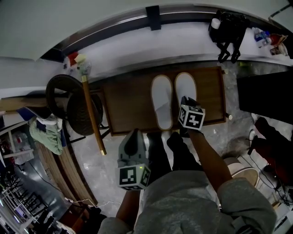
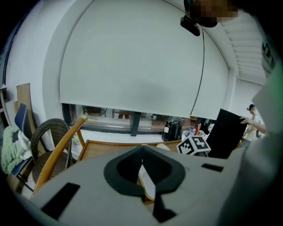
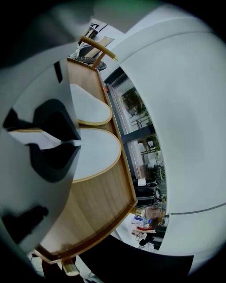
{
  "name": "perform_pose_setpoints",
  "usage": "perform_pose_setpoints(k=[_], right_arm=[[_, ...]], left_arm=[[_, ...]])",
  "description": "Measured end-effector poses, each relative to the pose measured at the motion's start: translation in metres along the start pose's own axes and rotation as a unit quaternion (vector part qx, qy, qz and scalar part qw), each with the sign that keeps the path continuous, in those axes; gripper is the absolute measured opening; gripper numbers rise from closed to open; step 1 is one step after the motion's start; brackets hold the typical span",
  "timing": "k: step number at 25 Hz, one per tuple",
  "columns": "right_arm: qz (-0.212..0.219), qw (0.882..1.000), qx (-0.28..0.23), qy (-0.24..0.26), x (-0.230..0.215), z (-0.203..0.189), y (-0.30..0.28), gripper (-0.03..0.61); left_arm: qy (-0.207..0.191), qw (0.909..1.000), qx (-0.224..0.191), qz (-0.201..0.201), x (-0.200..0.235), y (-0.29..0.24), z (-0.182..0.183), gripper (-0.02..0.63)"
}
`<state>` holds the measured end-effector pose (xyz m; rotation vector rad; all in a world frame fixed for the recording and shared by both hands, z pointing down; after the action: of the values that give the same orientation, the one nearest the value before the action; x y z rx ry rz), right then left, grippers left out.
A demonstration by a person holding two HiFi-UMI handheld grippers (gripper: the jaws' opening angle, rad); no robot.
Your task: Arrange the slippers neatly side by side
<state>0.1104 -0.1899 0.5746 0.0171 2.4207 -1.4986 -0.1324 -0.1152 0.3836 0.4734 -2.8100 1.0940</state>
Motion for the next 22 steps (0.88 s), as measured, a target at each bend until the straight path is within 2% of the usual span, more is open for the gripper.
perform_pose_setpoints(k=[5,12,16,19,22], right_arm=[[0.004,1.000,0.005,0.002,0.006,0.000,-0.005,0.038],[0.035,0.999,0.008,0.007,0.010,0.004,-0.001,0.041],[0.062,0.998,-0.013,0.023,0.008,0.015,0.015,0.099],[0.092,0.993,-0.039,0.068,-0.001,0.020,0.048,0.103],[0.127,0.978,-0.085,0.144,-0.008,0.038,0.090,0.103]], left_arm=[[0.003,1.0000,-0.001,0.007,0.005,0.002,0.000,0.015],[0.002,1.0000,-0.004,0.008,0.009,0.006,0.006,0.015],[-0.009,0.9997,-0.023,0.008,0.010,0.009,0.009,0.015],[-0.018,0.9995,-0.025,0.004,0.004,0.016,0.010,0.015],[-0.038,0.9987,-0.034,-0.003,-0.003,0.020,0.021,0.015]])
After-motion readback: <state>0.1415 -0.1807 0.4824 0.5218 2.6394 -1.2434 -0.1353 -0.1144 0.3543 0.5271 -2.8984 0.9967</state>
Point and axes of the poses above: the fingertips, and each gripper's own axes: y backward along the fingers, x to its left, z out of its top, the point moved 8 cm from there along y, backward along the fingers, and after that the axes turned 5 degrees about x, right-handed, at the moved point
